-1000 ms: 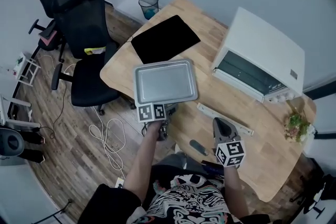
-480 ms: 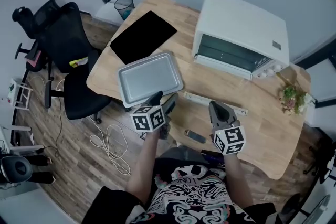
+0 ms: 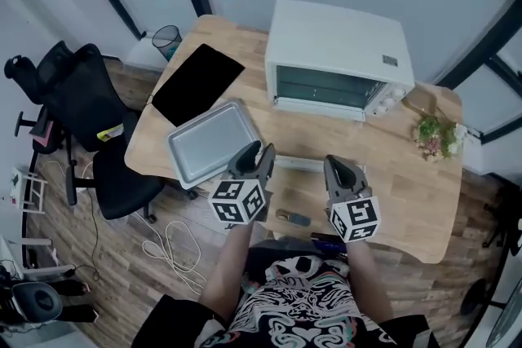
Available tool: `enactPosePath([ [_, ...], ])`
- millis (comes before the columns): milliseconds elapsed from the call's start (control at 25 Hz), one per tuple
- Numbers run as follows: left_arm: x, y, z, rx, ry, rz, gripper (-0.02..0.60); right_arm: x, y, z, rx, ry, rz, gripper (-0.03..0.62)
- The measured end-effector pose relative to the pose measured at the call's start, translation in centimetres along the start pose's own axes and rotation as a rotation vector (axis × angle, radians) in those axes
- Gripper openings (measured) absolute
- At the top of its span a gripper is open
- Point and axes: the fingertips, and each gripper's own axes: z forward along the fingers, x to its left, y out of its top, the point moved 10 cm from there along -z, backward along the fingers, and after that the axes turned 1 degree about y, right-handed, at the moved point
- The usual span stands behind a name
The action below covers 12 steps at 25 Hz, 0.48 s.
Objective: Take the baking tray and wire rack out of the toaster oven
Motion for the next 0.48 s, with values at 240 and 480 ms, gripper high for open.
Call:
enactPosePath([
  [240, -1.6, 0.2, 0.2, -0.028, 0.028, 0.071, 0.067, -0.7, 0.1, -1.2, -0.025, -0.043, 0.002, 0.0],
  [480, -1.8, -0.1, 0.0, -0.03, 0.026, 0.054, 0.046, -0.7, -0.2, -1.6, -0.03, -0.052, 0.007, 0.0],
])
